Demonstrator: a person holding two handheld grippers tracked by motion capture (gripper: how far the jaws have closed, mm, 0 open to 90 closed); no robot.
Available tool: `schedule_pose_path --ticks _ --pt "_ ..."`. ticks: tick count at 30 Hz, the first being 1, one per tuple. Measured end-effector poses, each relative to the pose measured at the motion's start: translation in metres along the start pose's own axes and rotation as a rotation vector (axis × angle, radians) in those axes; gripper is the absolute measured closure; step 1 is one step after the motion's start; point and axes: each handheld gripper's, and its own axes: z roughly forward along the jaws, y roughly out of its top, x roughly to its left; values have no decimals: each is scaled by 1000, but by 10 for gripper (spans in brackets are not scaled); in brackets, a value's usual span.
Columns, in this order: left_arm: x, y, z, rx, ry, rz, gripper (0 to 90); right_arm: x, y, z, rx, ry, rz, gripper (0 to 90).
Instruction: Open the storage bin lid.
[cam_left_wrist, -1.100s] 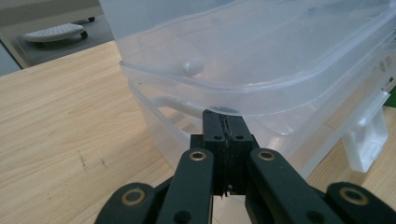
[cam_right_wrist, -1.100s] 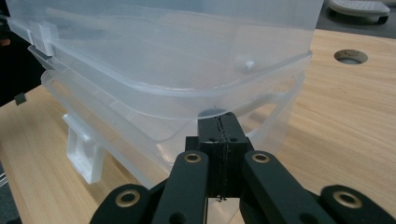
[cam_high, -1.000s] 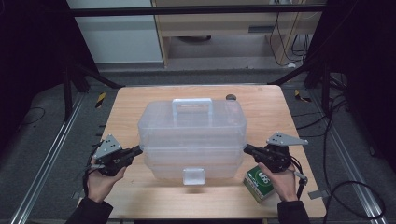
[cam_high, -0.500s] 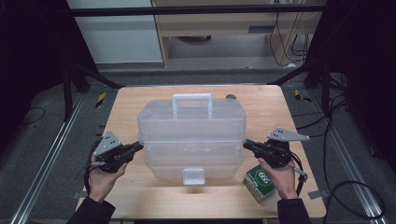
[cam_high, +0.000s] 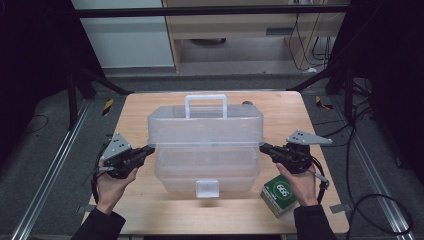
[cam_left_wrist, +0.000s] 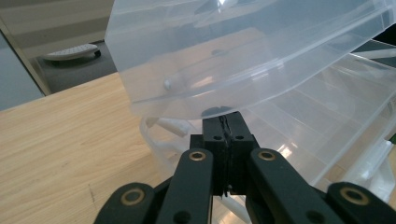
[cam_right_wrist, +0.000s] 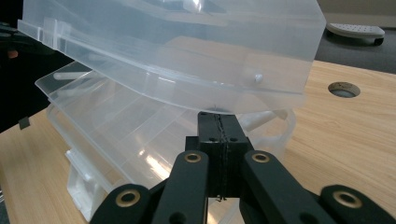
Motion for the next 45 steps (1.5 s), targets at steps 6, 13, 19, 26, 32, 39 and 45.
schedule_pose_path --ticks 6,13,19,26,32,39,45 --pt "0 -1 0 -11 5 1 890 -1 -1 1 -14 2 0 900" --pt "0 -6 0 -3 10 7 842 0 -2 1 -7 0 -8 900" --pt "6 -13 -2 -14 75 0 685 1 -3 2 1 5 -16 900" --pt "4 -11 8 -40 93 22 539 2 -4 3 9 7 -15 900" --pt "4 -9 14 -57 87 41 522 2 -4 3 9 9 -16 900" --pt "2 -7 14 -74 90 72 582 2 -4 3 14 11 -16 900" --pt "1 -5 13 -64 107 84 597 2 -4 4 23 12 -21 899"
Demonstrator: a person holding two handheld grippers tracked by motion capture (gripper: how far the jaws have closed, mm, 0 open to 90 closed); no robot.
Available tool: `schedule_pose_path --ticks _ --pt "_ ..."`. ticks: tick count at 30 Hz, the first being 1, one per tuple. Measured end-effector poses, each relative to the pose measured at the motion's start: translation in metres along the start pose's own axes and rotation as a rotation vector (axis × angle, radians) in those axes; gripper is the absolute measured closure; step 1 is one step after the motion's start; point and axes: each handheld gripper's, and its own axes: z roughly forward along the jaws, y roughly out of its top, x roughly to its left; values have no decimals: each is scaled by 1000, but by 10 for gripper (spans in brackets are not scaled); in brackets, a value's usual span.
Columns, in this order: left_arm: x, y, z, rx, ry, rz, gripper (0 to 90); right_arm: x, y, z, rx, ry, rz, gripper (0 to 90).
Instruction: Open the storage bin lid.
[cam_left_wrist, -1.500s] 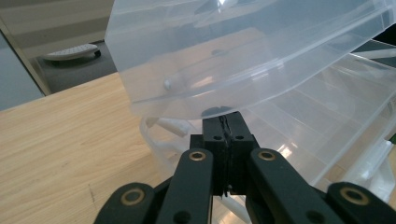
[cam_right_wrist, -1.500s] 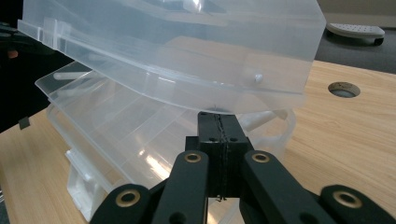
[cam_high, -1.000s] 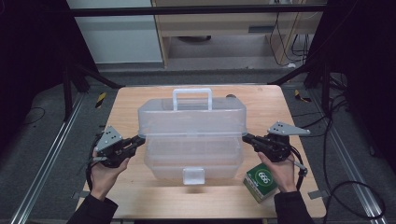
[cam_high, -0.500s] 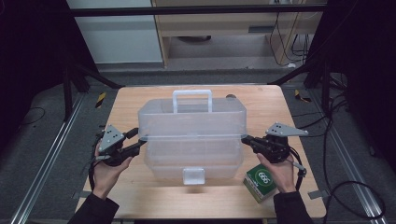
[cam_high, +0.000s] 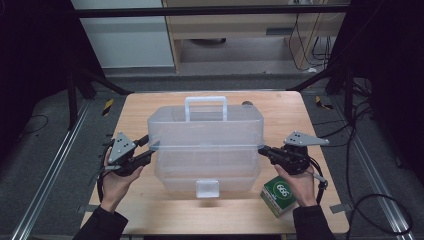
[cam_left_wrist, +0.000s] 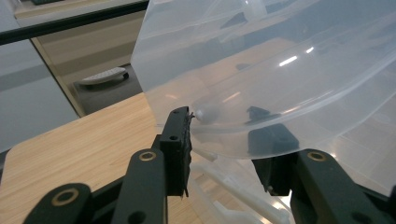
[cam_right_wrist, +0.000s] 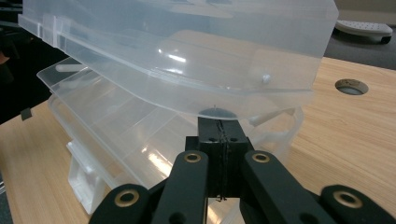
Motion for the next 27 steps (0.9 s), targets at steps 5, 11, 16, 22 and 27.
schedule_pose_path --ticks 5,11,16,22,27 --pt "0 1 0 3 4 -5 604 -2 -2 -2 15 -19 10 874" --pt "0 2 0 3 10 -11 607 -8 -15 4 116 -76 31 800" --pt "0 3 0 0 11 -25 608 -9 -22 12 176 -76 36 791" --pt "1 3 0 -2 12 -30 609 -6 -25 20 206 -81 24 791" --pt "1 5 1 -3 20 -32 615 -6 -28 24 229 -87 30 796"
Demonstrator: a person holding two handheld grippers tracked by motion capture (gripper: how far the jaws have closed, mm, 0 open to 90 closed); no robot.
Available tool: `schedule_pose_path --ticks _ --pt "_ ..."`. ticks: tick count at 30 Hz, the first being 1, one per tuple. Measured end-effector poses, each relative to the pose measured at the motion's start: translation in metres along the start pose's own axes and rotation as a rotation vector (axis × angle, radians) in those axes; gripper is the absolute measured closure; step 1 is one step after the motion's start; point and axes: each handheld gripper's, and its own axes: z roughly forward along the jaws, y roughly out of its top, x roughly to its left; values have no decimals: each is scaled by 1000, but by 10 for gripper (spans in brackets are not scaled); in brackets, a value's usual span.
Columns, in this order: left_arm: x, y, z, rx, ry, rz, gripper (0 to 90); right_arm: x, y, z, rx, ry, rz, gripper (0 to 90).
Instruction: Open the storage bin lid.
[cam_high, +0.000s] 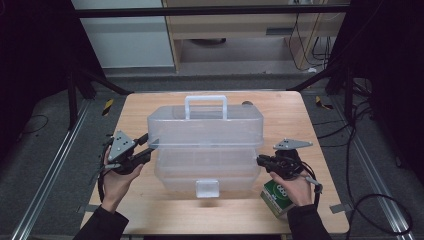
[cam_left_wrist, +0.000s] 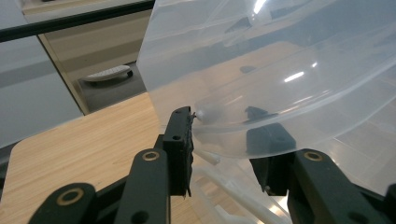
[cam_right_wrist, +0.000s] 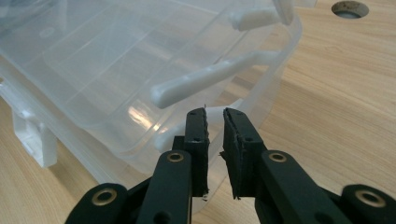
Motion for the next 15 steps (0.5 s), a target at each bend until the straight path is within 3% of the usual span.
schedule_pose_path --ticks 5,15 --pt "2 3 1 -2 2 -4 621 0 0 1 10 -2 29 796" --pt "7 14 7 -28 22 -27 644 1 1 1 14 -3 25 796"
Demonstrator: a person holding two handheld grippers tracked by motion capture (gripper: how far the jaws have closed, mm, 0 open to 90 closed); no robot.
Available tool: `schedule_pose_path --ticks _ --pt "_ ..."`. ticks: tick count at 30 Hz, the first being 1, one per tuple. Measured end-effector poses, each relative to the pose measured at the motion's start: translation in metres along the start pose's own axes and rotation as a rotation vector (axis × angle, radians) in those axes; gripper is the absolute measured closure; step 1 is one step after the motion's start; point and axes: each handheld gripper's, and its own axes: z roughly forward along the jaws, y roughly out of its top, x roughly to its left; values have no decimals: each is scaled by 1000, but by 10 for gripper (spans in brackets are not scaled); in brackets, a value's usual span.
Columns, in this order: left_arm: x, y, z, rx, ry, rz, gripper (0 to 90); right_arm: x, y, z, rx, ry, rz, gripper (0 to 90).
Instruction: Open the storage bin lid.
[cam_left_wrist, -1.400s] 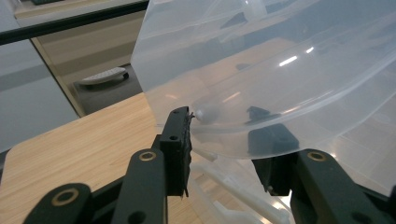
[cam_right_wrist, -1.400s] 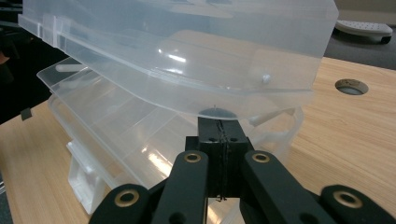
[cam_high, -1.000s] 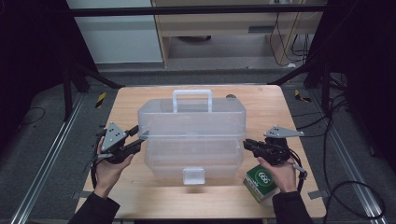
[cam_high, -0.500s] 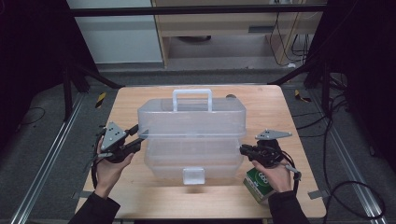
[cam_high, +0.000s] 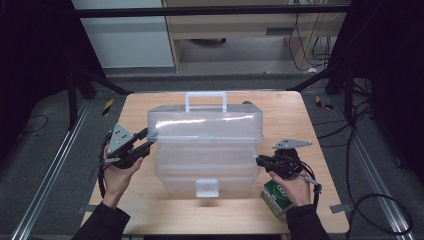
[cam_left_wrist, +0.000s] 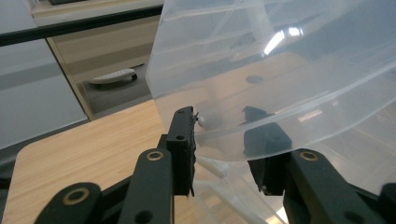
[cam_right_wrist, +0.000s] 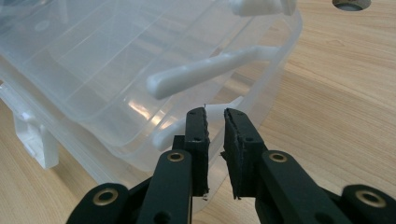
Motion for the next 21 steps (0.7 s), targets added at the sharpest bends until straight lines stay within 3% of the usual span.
schedule_pose_path --ticks 10,11,13,14,21 --pt "9 16 11 -38 23 -33 659 0 0 0 -1 3 3 796" --pt "9 19 13 -29 30 -53 664 0 0 0 -2 3 3 796" --pt "9 21 13 -23 33 -56 667 0 0 0 -2 3 2 796" --pt "12 23 16 -39 37 -30 670 0 -1 0 -2 4 3 796" --pt "18 33 26 -34 63 -48 708 0 -1 0 -2 4 5 795"
